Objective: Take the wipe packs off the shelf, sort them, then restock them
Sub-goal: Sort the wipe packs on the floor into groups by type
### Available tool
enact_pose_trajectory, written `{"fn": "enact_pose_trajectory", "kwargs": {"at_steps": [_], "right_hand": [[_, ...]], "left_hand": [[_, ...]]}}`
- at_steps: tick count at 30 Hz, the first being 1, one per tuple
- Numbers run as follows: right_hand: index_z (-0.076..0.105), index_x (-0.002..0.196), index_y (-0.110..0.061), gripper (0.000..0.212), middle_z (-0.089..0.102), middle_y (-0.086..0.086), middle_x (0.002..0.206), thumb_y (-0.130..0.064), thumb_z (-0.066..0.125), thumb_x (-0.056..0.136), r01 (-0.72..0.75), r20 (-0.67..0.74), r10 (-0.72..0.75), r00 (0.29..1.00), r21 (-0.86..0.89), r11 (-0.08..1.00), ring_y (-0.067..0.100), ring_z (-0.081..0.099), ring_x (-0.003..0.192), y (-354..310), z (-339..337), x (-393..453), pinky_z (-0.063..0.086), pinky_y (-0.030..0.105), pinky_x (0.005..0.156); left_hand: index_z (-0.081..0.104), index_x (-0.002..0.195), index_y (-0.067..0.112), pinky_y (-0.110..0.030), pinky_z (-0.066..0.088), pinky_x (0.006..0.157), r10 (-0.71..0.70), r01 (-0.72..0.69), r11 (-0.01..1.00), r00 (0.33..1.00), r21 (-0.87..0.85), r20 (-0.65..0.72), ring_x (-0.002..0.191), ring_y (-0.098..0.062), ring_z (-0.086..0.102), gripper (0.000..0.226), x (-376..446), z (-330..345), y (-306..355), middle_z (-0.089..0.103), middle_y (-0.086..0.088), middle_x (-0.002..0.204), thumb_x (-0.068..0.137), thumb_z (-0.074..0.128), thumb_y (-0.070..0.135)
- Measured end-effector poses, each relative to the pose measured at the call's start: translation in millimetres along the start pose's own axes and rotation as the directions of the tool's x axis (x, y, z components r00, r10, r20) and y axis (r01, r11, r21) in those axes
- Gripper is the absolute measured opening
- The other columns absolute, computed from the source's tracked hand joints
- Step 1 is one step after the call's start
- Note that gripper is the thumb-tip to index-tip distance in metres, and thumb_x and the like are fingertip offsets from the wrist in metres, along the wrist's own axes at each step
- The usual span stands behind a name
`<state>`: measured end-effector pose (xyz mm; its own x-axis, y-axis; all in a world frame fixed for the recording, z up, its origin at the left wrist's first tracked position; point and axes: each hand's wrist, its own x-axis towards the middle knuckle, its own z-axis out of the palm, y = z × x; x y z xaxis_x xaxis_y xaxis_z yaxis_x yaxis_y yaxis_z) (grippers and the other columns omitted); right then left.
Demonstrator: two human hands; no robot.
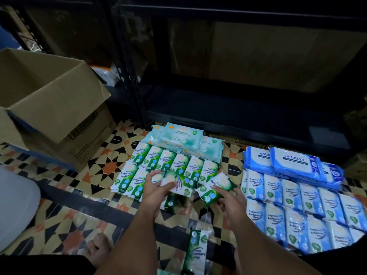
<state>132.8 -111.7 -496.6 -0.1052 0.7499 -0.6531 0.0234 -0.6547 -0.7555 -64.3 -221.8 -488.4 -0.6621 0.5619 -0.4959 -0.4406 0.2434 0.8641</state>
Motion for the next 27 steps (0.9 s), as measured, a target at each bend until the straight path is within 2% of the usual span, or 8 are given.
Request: {"fn": "enact_pose_trajectory", "kwargs": {"at_steps": [2, 4, 9, 12, 17, 21, 24, 27], "right_hand": [[0.067, 0.108, -0.021, 0.066, 0.076, 0.005, 0.104, -0.04, 0.097, 0.052, 0.01, 0.01, -0.009, 1.0, -0.048, 0.999, 0.026, 0.073, 0.091, 8, -2, 13, 0.059, 0.041, 0.075], [0.065, 0.098, -0.02, 0.037, 0.07, 0.0, 0.102, -0.028, 0.09, 0.072, 0.009, 0.029, -0.006, 1.0, -0.101, 0.995, 0.021, 0.066, 0.093, 2, 2, 1, 0.054, 0.041, 0.09], [0.056, 0.107, -0.011, 0.022, 0.058, 0.004, 0.103, -0.019, 0.071, 0.094, 0.022, 0.093, 0.008, 0.996, -0.317, 0.948, 0.021, 0.054, 0.094, 22, -1, 11, 0.041, 0.033, 0.087], [0.06, 0.1, -0.01, 0.014, 0.065, 0.012, 0.103, -0.02, 0.068, 0.096, 0.004, 0.067, 0.028, 0.997, -0.436, 0.9, 0.017, 0.057, 0.078, 36, 0, 19, 0.043, 0.032, 0.077], [0.065, 0.096, -0.012, 0.017, 0.07, 0.008, 0.095, -0.026, 0.073, 0.091, -0.044, 0.017, 0.063, 0.998, -0.546, 0.837, 0.024, 0.065, 0.086, 48, 3, 25, 0.053, 0.038, 0.081], [0.075, 0.1, -0.011, 0.029, 0.076, 0.006, 0.091, -0.032, 0.083, 0.081, -0.037, -0.041, 0.016, 0.999, -0.6, 0.799, 0.028, 0.072, 0.086, 56, 5, 32, 0.059, 0.047, 0.083], [0.074, 0.11, -0.007, 0.043, 0.075, 0.013, 0.103, -0.035, 0.085, 0.079, -0.042, -0.107, -0.034, 0.994, -0.637, 0.769, 0.033, 0.071, 0.096, 54, 8, 35, 0.058, 0.046, 0.087], [0.07, 0.121, -0.01, 0.051, 0.074, 0.013, 0.11, -0.037, 0.083, 0.08, -0.028, -0.126, -0.08, 0.989, -0.683, 0.73, 0.03, 0.07, 0.1, 51, 11, 34, 0.056, 0.036, 0.088]], "left_hand": [[0.061, 0.114, 0.023, -0.048, 0.056, 0.087, 0.003, -0.003, 1.0, 1.0, 0.001, 0.005, 0.092, -0.03, 0.071, 0.045, 0, 6, 0, 0.07, -0.015, 0.109, 0.078, 0.085, 0.009], [0.067, 0.108, 0.017, -0.05, 0.058, 0.084, 0.053, -0.058, 0.993, 0.997, 0.098, 0.055, 0.09, -0.023, 0.074, 0.031, 0, 13, -3, 0.077, -0.006, 0.101, 0.082, 0.083, 0.013], [0.067, 0.116, 0.018, -0.027, 0.058, 0.083, 0.11, -0.254, 0.798, 0.953, 0.547, 0.283, 0.088, -0.008, 0.066, 0.03, 1, 35, -17, 0.067, 0.005, 0.102, 0.088, 0.078, 0.017], [0.055, 0.137, 0.017, -0.037, 0.052, 0.091, 0.131, -0.314, 0.647, 0.944, 0.695, 0.304, 0.111, -0.027, 0.063, 0.053, 6, 44, -36, 0.065, -0.01, 0.123, 0.089, 0.076, 0.027], [0.044, 0.145, 0.022, -0.043, 0.052, 0.088, 0.221, -0.4, 0.374, 0.915, 0.837, 0.338, 0.113, -0.03, 0.06, 0.053, 13, 49, -60, 0.064, -0.012, 0.121, 0.097, 0.066, 0.028], [0.052, 0.14, 0.014, -0.042, 0.054, 0.083, 0.38, -0.549, 0.043, 0.782, 0.835, 0.495, 0.124, -0.032, 0.046, 0.063, 19, 42, -74, 0.051, -0.007, 0.135, 0.082, 0.075, 0.001], [0.063, 0.123, 0.021, -0.042, 0.047, 0.087, 0.426, -0.608, -0.163, 0.667, 0.777, 0.612, 0.116, -0.028, 0.053, 0.046, 17, 32, -80, 0.059, 0.0, 0.124, 0.079, 0.077, 0.014], [0.066, 0.118, 0.025, -0.046, 0.032, 0.101, 0.439, -0.639, -0.241, 0.6, 0.731, 0.669, 0.121, -0.027, 0.055, 0.034, 13, 17, -94, 0.061, 0.004, 0.124, 0.085, 0.07, 0.032]]}}
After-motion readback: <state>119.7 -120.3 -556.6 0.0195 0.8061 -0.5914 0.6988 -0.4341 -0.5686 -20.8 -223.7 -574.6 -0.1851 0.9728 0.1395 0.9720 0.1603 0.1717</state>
